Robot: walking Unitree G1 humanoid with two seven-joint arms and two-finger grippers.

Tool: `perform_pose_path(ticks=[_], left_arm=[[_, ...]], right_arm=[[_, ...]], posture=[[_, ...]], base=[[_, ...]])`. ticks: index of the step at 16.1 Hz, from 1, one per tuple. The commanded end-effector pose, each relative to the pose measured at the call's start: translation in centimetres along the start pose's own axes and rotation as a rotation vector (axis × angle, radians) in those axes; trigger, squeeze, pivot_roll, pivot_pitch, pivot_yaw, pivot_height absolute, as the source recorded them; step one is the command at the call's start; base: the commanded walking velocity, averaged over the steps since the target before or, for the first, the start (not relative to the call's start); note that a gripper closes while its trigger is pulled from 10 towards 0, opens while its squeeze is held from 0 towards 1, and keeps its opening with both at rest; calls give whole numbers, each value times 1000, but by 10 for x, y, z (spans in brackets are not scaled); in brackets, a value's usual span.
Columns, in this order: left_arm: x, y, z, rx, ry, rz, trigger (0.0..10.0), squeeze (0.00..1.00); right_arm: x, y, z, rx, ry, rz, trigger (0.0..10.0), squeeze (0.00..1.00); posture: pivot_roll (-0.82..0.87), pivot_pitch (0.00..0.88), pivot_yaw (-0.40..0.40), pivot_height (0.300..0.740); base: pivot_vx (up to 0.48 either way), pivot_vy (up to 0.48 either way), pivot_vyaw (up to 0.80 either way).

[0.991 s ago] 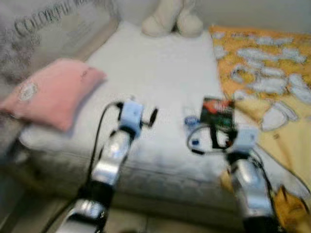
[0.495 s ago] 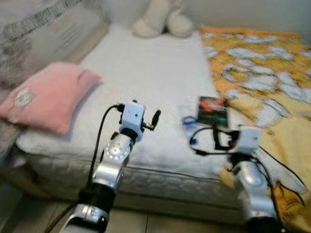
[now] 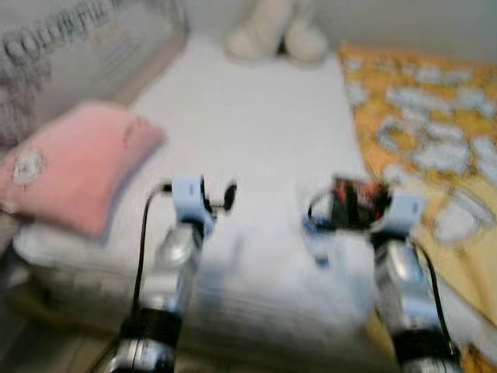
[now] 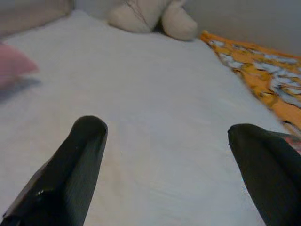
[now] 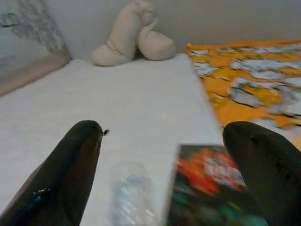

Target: Clean up the room

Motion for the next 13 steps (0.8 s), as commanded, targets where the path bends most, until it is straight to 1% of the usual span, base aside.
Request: perform_pose_path(ticks=[1,3,4,5,6,7,8,9,10,12,13], left_arm=[[2,5,0,-33,-1,39,10000,0],[6,6,-5,-56,7,72,10000,0],[9,2,-12,-61,10,99,10000,0],[12,-6,-20,-55,10,127,10000,0],[15,-14,-28,-46,9,157,10000,0],[17,-21,-32,-30,8,167,10000,0],[24,-41,-45,23,-2,198,10000,0],[25,-44,-48,33,-4,203,10000,0],[27,-47,-58,44,-16,210,10000,0],[25,-43,-70,48,-38,206,10000,0],[25,-43,-73,51,-43,202,10000,0]], right_arm=[[-14,0,-1,-18,-44,45,10000,0],[-25,6,7,-52,-94,98,10000,0],[-29,9,11,-77,-115,109,10000,0],[-33,16,17,-113,-145,87,10000,0],[-34,21,19,-139,-163,76,10000,0],[-35,24,21,-153,-174,61,10000,0],[-41,27,24,-152,-223,11,10000,0],[-43,27,25,-149,-238,1,10000,0],[-53,28,23,-143,-297,-32,10000,0],[-71,28,15,-140,-393,-85,10000,0],[-74,29,13,-143,-406,-91,10000,0]], posture=[[-6,0,-9,740],[19,0,2,740],[60,0,10,740],[94,11,13,740],[137,45,18,740],[168,73,22,740],[210,125,28,740],[210,125,28,740],[237,179,24,740],[246,216,16,740],[248,235,15,740]], base=[[0,0,0],[0,0,0],[0,0,0],[0,0,0],[0,0,0],[0,0,0],[0,0,0],[0,0,0],[0,0,0],[0,0,0],[0,0,0]])
Point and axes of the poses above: a point about 5 cm out from each wrist's last joint towards the gripper, its own z axis pointing out of the wrist towards the gripper, its own x axis along the axis of the wrist's last joint, y = z × x, the point moved 6 cm from there along z, pointing out of the wrist towards the gripper, and after that the axes turned 1 degree about z, right-handed, at the moved point
